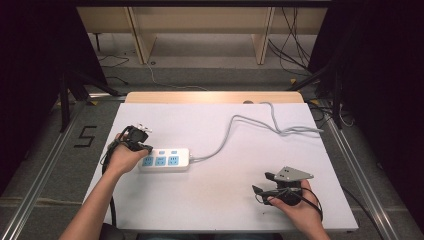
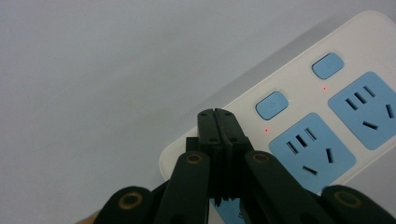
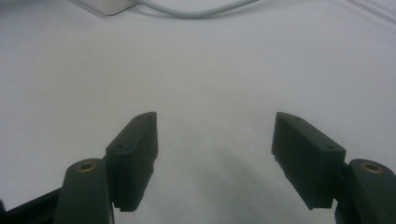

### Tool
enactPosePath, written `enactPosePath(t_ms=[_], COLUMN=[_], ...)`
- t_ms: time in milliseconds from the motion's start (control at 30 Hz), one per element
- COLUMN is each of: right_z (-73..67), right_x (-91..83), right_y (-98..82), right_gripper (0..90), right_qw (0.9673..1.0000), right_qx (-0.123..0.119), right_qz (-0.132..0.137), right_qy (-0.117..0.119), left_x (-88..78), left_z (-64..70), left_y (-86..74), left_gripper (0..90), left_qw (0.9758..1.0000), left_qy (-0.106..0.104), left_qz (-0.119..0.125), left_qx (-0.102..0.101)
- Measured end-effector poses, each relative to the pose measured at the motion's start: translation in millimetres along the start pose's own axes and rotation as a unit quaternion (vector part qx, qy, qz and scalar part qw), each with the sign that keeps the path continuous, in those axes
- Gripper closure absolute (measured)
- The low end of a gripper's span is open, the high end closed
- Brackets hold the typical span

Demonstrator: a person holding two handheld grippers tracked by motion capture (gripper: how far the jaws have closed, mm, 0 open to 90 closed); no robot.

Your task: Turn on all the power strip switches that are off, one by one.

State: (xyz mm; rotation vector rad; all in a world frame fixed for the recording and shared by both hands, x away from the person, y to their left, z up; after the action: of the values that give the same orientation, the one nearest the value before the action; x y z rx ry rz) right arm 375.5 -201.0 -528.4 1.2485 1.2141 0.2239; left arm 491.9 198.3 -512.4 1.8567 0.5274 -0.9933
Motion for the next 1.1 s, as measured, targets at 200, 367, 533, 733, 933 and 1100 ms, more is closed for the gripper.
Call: enactPosePath(t_ms=[200, 367, 533, 733, 933, 1100], right_z=[-0.2, -0.3, -0.5, -0.5, -0.6, -0.7], right_x=[0.0, -0.1, -0.2, -0.1, 0.1, 0.1], right_y=[-0.1, -0.1, -0.1, -0.2, -0.4, -0.4], right_gripper=[32.5, 32.5, 32.5, 32.5, 32.5, 32.5], right_qw=[1.0000, 1.0000, 1.0000, 1.0000, 1.0000, 1.0000], right_qx=[0.000, 0.001, 0.000, -0.001, -0.001, -0.001], right_qz=[0.000, 0.000, 0.000, 0.000, -0.001, -0.001], right_qy=[0.000, 0.000, 0.000, 0.000, 0.000, 0.000], left_x=[0.2, 0.9, 0.9, 1.3, 1.5, 1.5], left_z=[0.2, 0.9, 1.4, 1.6, 2.2, 1.7], left_y=[-0.7, -0.8, -1.0, -0.8, -0.4, -0.8], left_gripper=[89.4, 89.5, 89.5, 89.6, 89.6, 89.6], left_qw=[1.0000, 1.0000, 1.0000, 0.9999, 0.9999, 0.9999], left_qy=[-0.001, 0.001, 0.003, 0.008, 0.011, 0.009], left_qz=[-0.003, -0.004, -0.006, -0.008, -0.010, -0.010], left_qx=[-0.003, 0.000, 0.001, 0.005, 0.006, 0.006])
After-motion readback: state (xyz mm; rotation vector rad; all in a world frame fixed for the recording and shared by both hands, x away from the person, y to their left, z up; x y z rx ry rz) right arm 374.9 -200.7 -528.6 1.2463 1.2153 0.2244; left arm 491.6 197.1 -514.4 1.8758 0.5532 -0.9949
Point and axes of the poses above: each handheld gripper's, and its own axes: x roughly forward along the jaws, y roughly out of its top, z roughly to its right, the point moved 8 cm from there along x, roughly forward along the jaws, and after that the axes turned 12 degrees about y, right-handed, at the moved point
